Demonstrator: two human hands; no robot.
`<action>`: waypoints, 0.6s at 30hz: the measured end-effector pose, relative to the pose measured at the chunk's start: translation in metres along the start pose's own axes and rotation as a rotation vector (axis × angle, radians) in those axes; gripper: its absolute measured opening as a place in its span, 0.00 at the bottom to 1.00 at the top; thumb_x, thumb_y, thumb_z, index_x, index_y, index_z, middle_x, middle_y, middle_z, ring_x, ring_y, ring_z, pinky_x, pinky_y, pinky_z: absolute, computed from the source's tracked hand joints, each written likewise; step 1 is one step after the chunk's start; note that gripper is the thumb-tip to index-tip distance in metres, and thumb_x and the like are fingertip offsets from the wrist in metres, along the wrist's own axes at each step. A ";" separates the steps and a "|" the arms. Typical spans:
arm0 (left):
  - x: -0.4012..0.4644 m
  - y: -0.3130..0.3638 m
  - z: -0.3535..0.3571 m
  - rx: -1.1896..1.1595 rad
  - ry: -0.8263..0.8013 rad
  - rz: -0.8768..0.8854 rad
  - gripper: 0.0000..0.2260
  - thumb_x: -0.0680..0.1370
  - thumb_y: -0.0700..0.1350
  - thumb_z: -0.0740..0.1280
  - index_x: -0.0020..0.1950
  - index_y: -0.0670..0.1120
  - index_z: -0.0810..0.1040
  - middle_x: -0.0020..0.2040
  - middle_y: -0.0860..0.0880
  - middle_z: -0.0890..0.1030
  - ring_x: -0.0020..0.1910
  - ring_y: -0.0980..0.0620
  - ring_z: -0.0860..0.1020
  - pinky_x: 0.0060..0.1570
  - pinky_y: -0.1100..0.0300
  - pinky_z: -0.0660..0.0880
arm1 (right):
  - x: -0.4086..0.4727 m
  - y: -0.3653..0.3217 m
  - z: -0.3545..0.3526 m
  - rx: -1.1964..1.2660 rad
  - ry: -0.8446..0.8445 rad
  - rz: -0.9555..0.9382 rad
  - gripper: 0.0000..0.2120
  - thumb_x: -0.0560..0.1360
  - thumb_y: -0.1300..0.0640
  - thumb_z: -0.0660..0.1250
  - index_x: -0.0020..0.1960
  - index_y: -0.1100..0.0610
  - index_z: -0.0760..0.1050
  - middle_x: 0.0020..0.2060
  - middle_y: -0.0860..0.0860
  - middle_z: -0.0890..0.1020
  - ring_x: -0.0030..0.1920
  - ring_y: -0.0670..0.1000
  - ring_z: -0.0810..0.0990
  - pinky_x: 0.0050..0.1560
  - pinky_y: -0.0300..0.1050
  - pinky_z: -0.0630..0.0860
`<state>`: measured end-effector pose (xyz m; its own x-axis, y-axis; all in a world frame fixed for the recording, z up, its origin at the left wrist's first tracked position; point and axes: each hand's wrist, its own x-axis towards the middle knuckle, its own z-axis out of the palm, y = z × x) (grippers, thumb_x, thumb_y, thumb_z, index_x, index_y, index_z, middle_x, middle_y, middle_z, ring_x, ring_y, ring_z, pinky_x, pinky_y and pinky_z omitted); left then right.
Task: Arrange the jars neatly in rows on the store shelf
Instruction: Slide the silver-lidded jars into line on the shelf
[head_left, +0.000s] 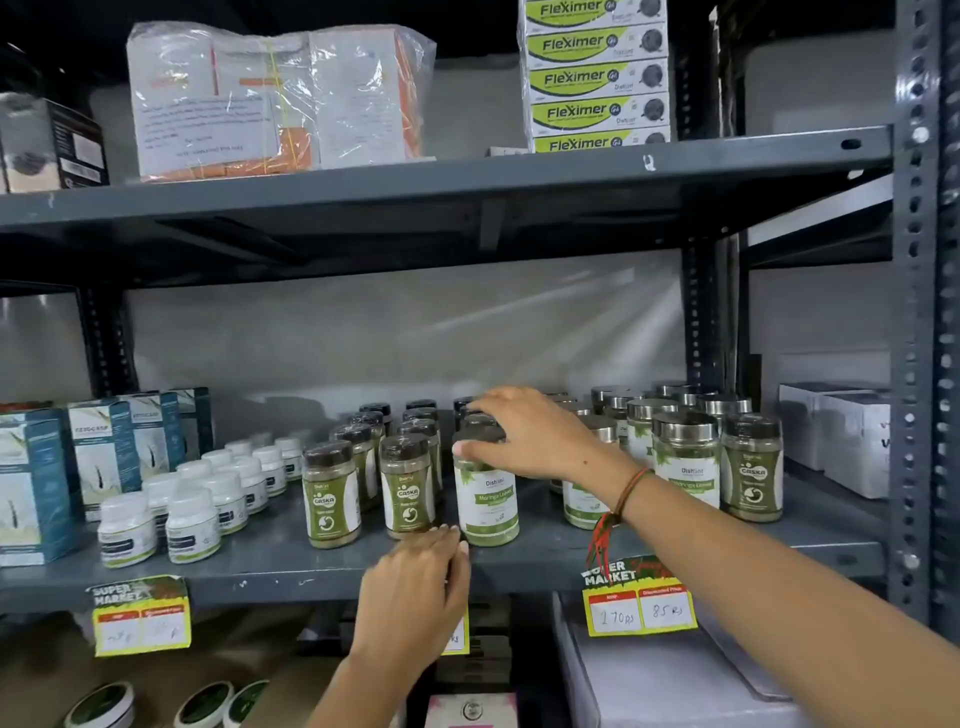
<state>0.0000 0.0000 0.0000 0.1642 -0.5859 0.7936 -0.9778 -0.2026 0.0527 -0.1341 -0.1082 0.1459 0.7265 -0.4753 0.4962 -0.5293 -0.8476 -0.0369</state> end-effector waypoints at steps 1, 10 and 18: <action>0.001 0.001 0.002 -0.004 -0.006 -0.001 0.13 0.78 0.54 0.56 0.43 0.54 0.79 0.40 0.60 0.82 0.36 0.58 0.78 0.26 0.63 0.69 | 0.002 0.001 0.001 0.010 -0.042 0.011 0.39 0.72 0.29 0.61 0.76 0.51 0.65 0.75 0.52 0.68 0.74 0.56 0.67 0.70 0.58 0.68; -0.003 0.010 0.019 -0.018 -0.029 -0.037 0.18 0.78 0.52 0.58 0.52 0.45 0.85 0.51 0.51 0.85 0.52 0.55 0.82 0.53 0.59 0.76 | 0.016 0.010 0.004 0.037 -0.198 0.000 0.39 0.69 0.31 0.68 0.72 0.53 0.70 0.67 0.52 0.77 0.66 0.55 0.76 0.65 0.53 0.74; -0.005 0.014 0.019 0.006 -0.020 -0.062 0.17 0.78 0.51 0.59 0.52 0.45 0.85 0.51 0.49 0.85 0.52 0.53 0.82 0.55 0.57 0.75 | 0.012 0.010 0.002 0.031 -0.136 -0.002 0.35 0.67 0.31 0.69 0.64 0.53 0.75 0.59 0.50 0.82 0.58 0.54 0.80 0.57 0.49 0.76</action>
<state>-0.0120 -0.0146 -0.0150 0.2269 -0.5876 0.7767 -0.9649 -0.2438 0.0974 -0.1300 -0.1227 0.1500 0.7813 -0.4999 0.3738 -0.5158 -0.8543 -0.0644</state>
